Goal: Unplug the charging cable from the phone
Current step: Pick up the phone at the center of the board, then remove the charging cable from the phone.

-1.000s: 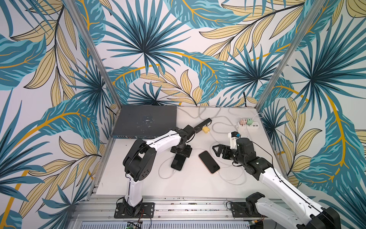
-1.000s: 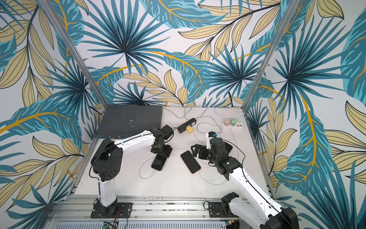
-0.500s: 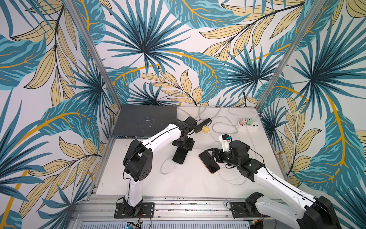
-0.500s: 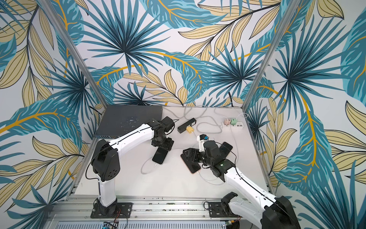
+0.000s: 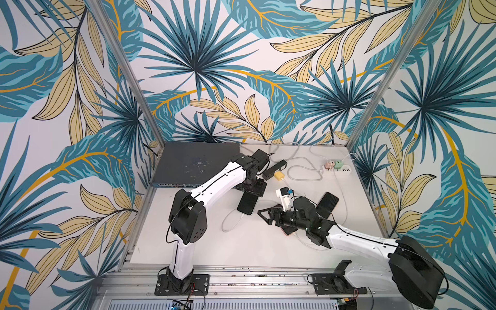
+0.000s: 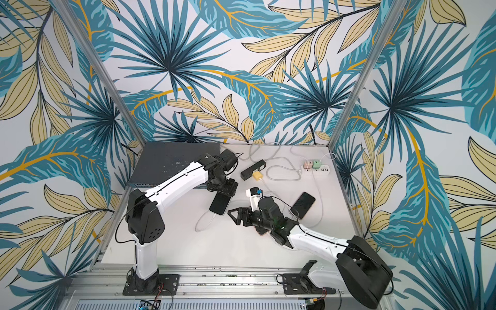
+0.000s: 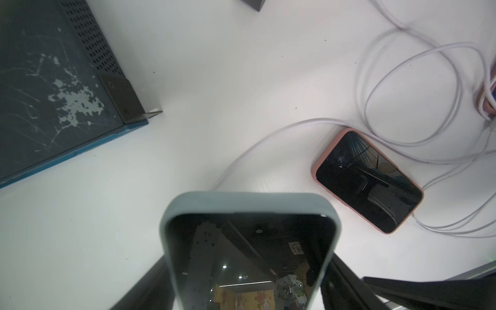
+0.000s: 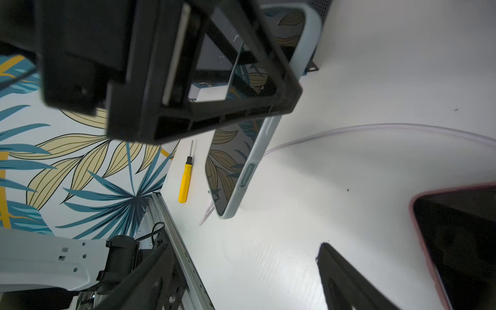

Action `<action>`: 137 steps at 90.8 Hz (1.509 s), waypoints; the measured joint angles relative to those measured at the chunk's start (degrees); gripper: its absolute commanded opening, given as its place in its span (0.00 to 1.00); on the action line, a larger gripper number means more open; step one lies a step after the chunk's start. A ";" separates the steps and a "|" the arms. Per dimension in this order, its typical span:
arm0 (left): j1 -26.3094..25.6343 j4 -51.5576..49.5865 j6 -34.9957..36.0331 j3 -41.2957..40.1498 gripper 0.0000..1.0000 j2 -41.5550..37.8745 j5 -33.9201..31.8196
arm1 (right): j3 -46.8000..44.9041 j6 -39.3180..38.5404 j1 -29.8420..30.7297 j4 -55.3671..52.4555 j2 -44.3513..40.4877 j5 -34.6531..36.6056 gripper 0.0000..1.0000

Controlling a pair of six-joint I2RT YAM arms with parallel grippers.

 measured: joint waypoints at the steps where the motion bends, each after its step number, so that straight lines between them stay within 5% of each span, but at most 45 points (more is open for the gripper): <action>1: 0.00 -0.11 0.00 0.17 0.72 0.13 0.07 | -0.04 0.22 0.20 0.57 0.39 -0.02 0.83; 38: 0.33 -1.92 -0.66 9.16 0.72 7.98 0.39 | -0.04 4.24 2.71 12.63 7.72 -0.92 0.69; 67: 0.92 -4.37 -1.55 17.00 0.72 11.04 1.18 | 0.00 6.05 2.71 17.81 13.44 -3.80 0.69; 137: 0.98 -7.48 -2.01 21.68 0.70 12.55 1.42 | 1.86 10.60 2.71 28.26 22.01 -4.09 0.44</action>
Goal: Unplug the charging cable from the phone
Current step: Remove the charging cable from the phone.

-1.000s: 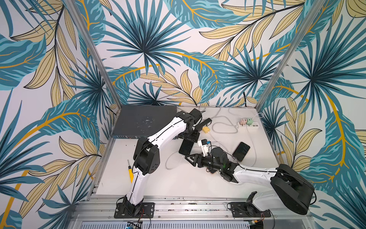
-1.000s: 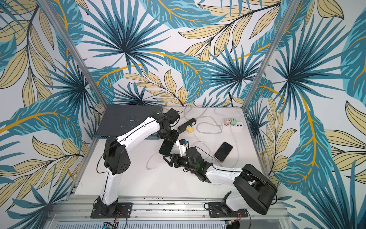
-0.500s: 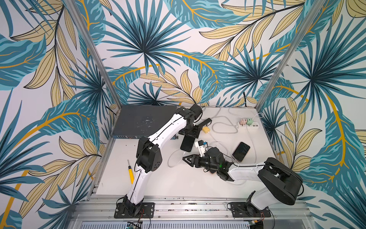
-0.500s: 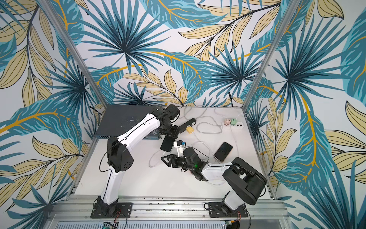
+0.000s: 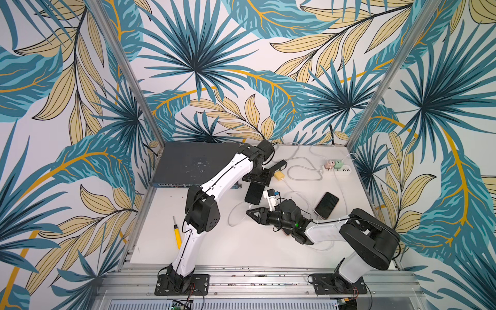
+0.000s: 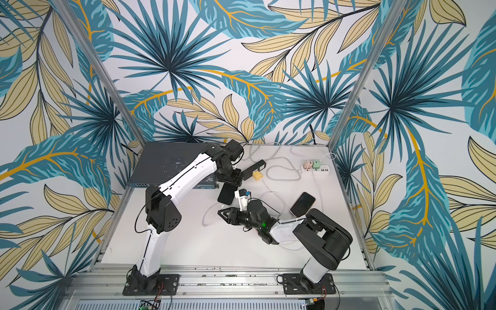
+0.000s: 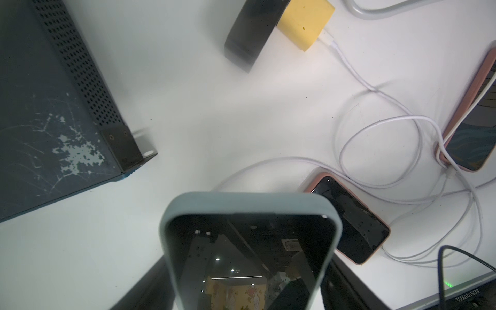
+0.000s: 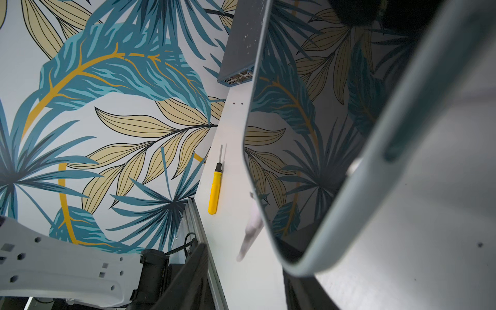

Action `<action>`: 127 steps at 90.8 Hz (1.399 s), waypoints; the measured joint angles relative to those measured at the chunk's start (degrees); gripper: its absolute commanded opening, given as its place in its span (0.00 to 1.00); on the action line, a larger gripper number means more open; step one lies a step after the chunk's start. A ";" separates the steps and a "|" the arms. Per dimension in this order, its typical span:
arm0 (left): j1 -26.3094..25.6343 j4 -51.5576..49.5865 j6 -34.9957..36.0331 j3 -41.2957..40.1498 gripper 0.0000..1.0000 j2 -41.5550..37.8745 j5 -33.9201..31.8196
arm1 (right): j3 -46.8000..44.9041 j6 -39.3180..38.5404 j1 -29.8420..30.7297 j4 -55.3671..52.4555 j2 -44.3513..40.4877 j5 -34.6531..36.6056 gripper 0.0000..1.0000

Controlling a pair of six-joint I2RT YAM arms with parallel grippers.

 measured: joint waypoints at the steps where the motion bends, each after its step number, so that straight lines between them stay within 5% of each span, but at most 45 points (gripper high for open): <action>1: 0.00 0.00 0.00 0.00 0.70 0.00 0.00 | 0.09 0.15 -0.02 0.11 0.15 0.02 0.44; 57: 0.39 -0.02 -0.48 0.50 0.70 0.79 0.46 | 1.60 2.49 0.00 2.10 3.69 -0.52 0.18; 127: 1.44 -0.33 -0.66 0.98 0.70 1.81 0.72 | 2.08 2.75 0.09 2.95 4.98 -2.08 0.02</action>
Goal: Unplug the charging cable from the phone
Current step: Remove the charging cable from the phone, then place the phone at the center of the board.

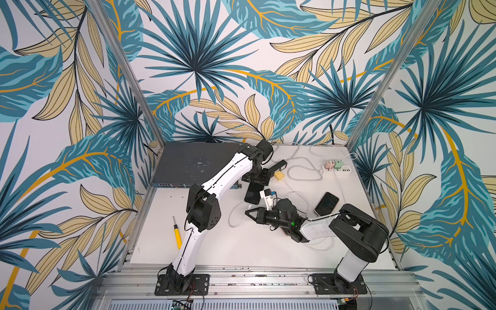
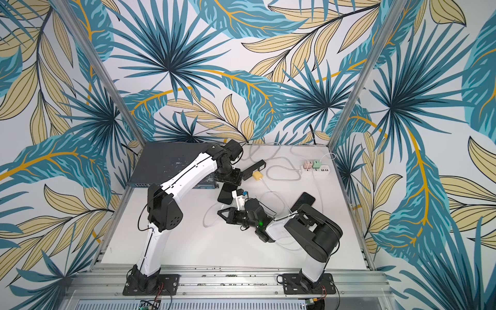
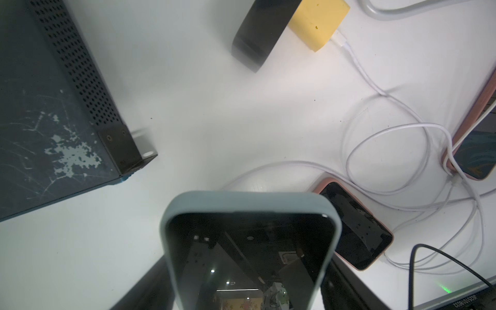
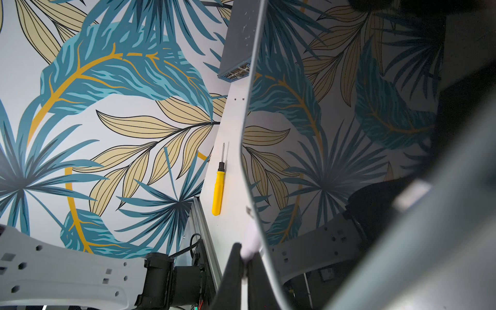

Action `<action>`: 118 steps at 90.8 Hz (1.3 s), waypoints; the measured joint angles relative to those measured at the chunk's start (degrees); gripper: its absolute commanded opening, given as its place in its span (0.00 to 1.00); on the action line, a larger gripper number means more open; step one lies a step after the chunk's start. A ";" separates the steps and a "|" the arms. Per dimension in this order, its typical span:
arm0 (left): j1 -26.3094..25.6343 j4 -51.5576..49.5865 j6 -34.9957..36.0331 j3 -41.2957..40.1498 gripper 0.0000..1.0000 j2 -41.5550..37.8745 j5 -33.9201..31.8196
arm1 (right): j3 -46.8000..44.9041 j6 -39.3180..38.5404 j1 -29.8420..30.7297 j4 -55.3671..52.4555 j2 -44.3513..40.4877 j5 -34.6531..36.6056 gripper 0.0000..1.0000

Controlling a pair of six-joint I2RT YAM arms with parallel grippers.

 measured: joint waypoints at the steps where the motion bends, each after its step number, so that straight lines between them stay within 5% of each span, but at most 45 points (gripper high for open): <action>1: 0.00 0.00 0.00 0.00 0.70 0.02 0.00 | 0.00 0.00 0.02 0.00 0.02 -0.07 0.02; 61: 0.94 -0.09 -0.15 1.62 0.70 0.55 -0.33 | 3.02 -4.15 1.77 -4.13 -0.52 -6.25 0.01; 118: 3.45 1.66 1.16 -10.19 0.70 -4.46 -3.58 | -10.91 -8.07 -0.57 -12.98 -18.75 -6.21 0.02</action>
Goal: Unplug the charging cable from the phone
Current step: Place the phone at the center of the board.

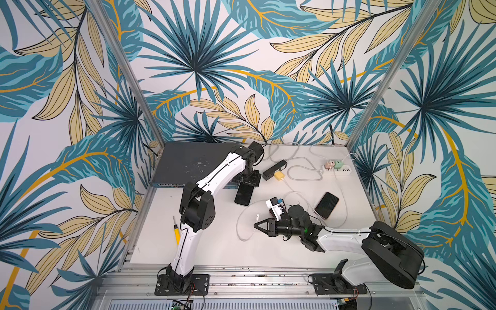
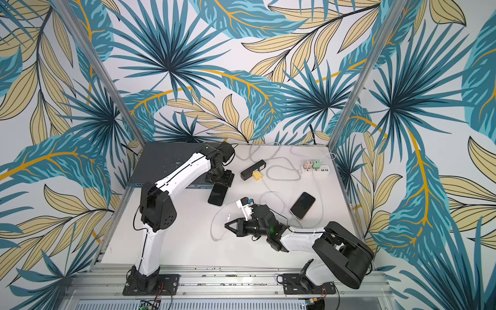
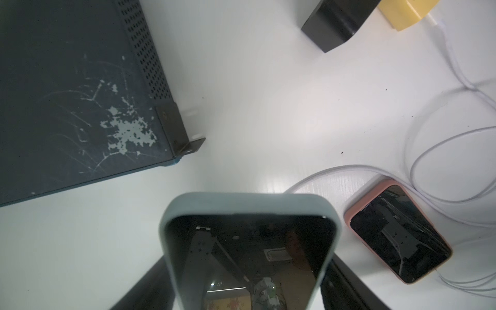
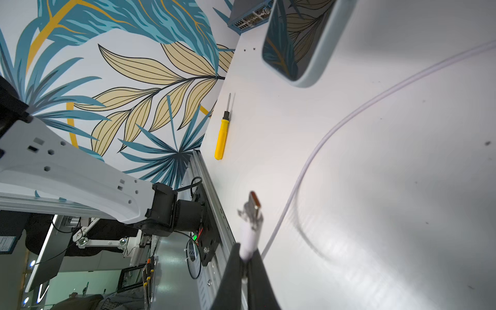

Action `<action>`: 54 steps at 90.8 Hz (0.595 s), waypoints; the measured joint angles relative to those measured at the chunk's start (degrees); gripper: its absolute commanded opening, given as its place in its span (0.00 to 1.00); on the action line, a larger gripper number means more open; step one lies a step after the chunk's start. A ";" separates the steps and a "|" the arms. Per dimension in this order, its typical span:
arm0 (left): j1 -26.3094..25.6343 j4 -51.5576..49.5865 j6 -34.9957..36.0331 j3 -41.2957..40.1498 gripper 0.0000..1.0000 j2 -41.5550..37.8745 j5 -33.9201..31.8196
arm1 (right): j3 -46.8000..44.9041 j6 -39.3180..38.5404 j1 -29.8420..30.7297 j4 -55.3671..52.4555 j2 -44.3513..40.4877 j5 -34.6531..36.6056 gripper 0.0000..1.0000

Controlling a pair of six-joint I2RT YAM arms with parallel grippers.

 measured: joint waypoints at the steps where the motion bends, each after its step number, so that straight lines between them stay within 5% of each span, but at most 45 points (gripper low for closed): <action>1: 0.07 0.11 0.00 -0.37 0.70 -0.20 -0.09 | -0.24 0.15 -0.11 0.02 -0.15 0.04 0.02; 54: 4.74 7.45 -0.02 -25.31 0.70 -13.16 -3.21 | -2.12 1.38 -1.57 1.05 -0.57 1.03 0.03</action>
